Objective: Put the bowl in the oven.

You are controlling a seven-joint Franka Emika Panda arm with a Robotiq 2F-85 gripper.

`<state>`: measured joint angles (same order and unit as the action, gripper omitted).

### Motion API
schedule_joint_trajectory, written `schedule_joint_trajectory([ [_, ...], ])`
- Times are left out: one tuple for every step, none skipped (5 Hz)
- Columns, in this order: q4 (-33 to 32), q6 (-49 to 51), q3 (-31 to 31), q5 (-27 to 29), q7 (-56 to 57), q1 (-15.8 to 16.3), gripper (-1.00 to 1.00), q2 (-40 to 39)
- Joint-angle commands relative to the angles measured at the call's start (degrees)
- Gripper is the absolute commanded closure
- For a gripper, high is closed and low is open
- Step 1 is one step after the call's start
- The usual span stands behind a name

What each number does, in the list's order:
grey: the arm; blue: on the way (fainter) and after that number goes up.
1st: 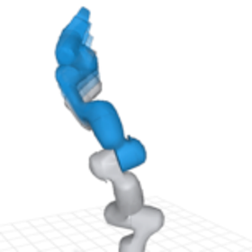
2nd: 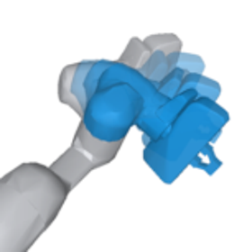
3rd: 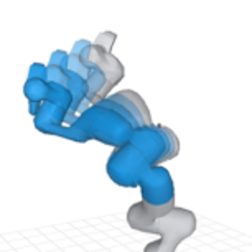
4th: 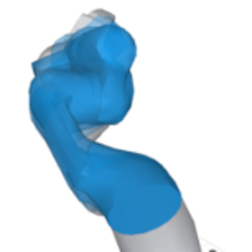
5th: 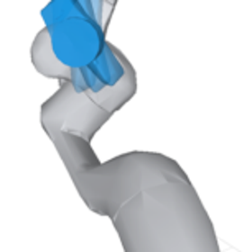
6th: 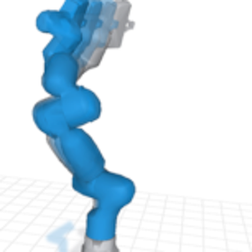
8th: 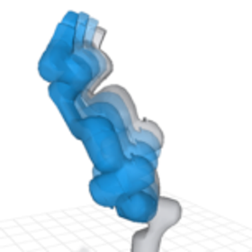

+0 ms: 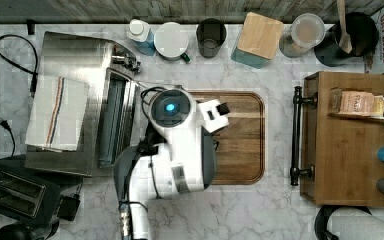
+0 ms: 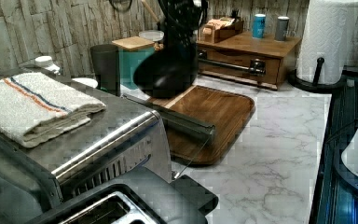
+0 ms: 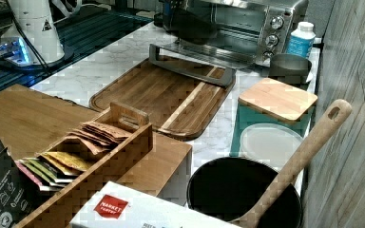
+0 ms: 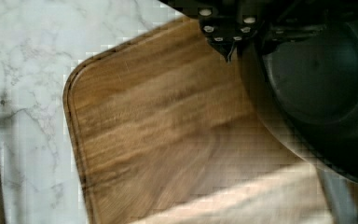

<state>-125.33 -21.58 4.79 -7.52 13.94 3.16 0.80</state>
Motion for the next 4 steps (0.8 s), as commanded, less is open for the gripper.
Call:
schedule_joint_trajectory([
  [-6.60,-13.44,5.22,-2.60,-3.13,4.42,1.00,6.44],
  [-7.62,-19.03,4.31,0.57,-3.69,4.78,1.00,4.52],
  [-6.93,-23.98,4.35,5.09,-3.12,4.58,1.00,1.31],
  [-2.63,-25.67,4.20,14.60,6.21,4.56,1.00,-4.15],
])
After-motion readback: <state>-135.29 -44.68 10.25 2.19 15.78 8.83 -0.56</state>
